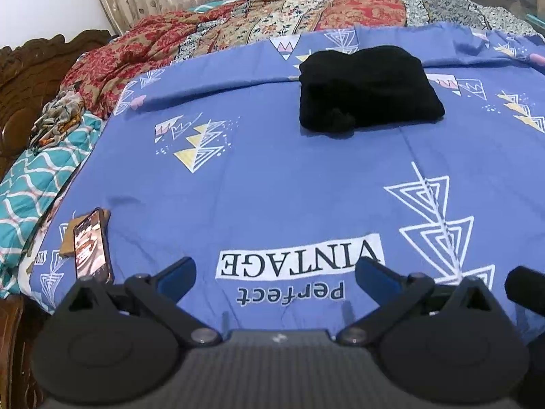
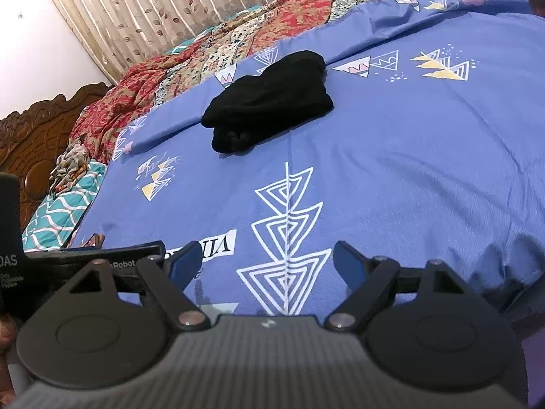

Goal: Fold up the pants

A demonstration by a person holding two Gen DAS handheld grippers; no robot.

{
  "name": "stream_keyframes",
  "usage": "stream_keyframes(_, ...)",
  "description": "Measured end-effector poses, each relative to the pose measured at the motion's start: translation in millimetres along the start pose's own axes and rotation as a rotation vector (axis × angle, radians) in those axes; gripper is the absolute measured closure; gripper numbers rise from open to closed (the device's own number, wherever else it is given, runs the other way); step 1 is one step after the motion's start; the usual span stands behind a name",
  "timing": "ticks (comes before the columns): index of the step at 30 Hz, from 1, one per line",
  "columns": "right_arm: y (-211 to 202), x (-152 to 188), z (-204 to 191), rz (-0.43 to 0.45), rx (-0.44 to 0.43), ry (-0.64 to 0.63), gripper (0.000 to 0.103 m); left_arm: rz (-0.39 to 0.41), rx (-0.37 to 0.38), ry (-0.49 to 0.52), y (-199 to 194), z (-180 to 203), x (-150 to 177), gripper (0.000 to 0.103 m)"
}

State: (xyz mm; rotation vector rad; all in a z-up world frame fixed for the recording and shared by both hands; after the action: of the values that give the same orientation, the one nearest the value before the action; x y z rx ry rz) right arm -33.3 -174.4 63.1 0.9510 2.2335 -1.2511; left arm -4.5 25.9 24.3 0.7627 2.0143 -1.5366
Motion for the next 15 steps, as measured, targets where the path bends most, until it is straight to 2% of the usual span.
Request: stream_keyframes(15, 5, 4, 5, -0.019, 0.007, 0.02, 0.017, -0.066, 0.031, 0.009, 12, 8, 9, 0.0)
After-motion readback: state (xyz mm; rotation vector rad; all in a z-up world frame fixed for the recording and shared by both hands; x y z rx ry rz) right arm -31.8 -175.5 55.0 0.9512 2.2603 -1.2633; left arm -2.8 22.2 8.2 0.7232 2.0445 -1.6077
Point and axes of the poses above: each gripper's, at about its wrist camera, not at the fingertips, and y roughly the way its jaws point, z to its right, x to its underside, the point moved 6 cm from there along y, roughly the way its jaws point, and after that the axes turned 5 degrees about z, right-handed, at the moved point
